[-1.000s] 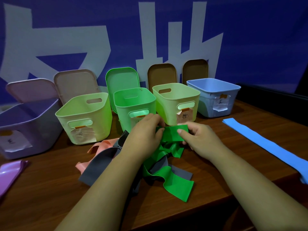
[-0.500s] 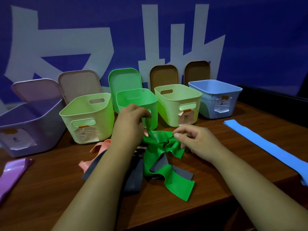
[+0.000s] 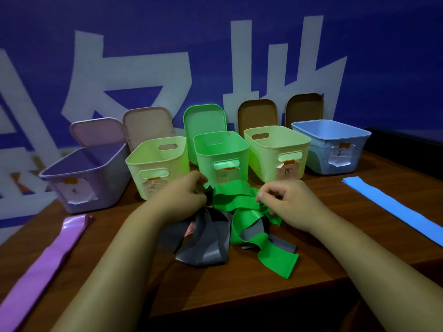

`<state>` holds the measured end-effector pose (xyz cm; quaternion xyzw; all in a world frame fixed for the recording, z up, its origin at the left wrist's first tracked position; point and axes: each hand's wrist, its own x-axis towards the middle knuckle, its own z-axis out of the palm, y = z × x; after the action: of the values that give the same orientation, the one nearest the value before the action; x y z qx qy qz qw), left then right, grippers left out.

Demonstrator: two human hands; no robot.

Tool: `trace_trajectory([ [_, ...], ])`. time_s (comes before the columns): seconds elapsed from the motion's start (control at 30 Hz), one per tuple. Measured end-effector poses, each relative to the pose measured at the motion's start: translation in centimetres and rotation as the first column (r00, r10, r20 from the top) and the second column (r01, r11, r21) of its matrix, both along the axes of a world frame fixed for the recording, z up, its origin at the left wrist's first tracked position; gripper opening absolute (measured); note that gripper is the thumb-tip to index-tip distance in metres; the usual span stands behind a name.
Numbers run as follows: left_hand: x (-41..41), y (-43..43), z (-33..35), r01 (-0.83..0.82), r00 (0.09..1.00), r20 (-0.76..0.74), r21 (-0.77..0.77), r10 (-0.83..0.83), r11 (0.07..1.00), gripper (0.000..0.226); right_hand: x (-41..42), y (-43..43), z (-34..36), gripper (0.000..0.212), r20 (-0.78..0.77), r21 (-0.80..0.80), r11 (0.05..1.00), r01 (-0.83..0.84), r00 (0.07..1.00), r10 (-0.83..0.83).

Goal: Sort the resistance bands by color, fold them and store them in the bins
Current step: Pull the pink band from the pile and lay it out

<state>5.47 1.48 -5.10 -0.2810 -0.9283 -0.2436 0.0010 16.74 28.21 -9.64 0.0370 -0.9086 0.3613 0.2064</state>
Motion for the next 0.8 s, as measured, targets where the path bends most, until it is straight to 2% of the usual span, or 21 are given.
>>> trace_trajectory([
  [0.13, 0.1, -2.3, -1.8, -0.017, 0.999, -0.033, -0.136, 0.012, 0.991, 0.045, -0.3, -3.3, 0.9, 0.018, -0.012, 0.031, 0.997, -0.067, 0.998, 0.067],
  [0.2, -0.1, -3.0, -3.0, -0.042, 0.997, -0.072, -0.126, 0.033, 0.991, 0.036, -0.6, -5.0, 1.2, 0.02, -0.01, 0.098, 0.992, -0.082, 0.996, 0.084],
  [0.3, -0.1, -4.0, -4.7, -0.074, 0.992, -0.096, 0.042, 0.077, 0.996, 0.019, -0.7, -7.1, 1.8, 0.023, 0.015, 0.213, 0.975, -0.062, 0.998, 0.06],
  [0.53, 1.0, -4.1, -4.4, -0.047, 0.976, -0.175, 0.408, 0.128, 0.912, 0.013, -1.4, -10.2, 2.4, 0.04, 0.079, 0.449, 0.894, 0.006, 0.996, -0.047],
  [0.67, 1.6, -4.2, -4.1, -0.076, 0.991, -0.05, 0.554, 0.124, 0.829, 0.005, -2.3, -11.4, 2.3, 0.045, 0.065, 0.486, 0.874, 0.032, 0.995, -0.073],
  [0.8, 2.1, -4.3, -4.0, -0.068, 0.998, 0.027, 0.614, 0.065, 0.786, 0.006, -3.0, -11.9, 1.9, 0.027, 0.06, 0.428, 0.903, 0.023, 0.997, -0.053],
])
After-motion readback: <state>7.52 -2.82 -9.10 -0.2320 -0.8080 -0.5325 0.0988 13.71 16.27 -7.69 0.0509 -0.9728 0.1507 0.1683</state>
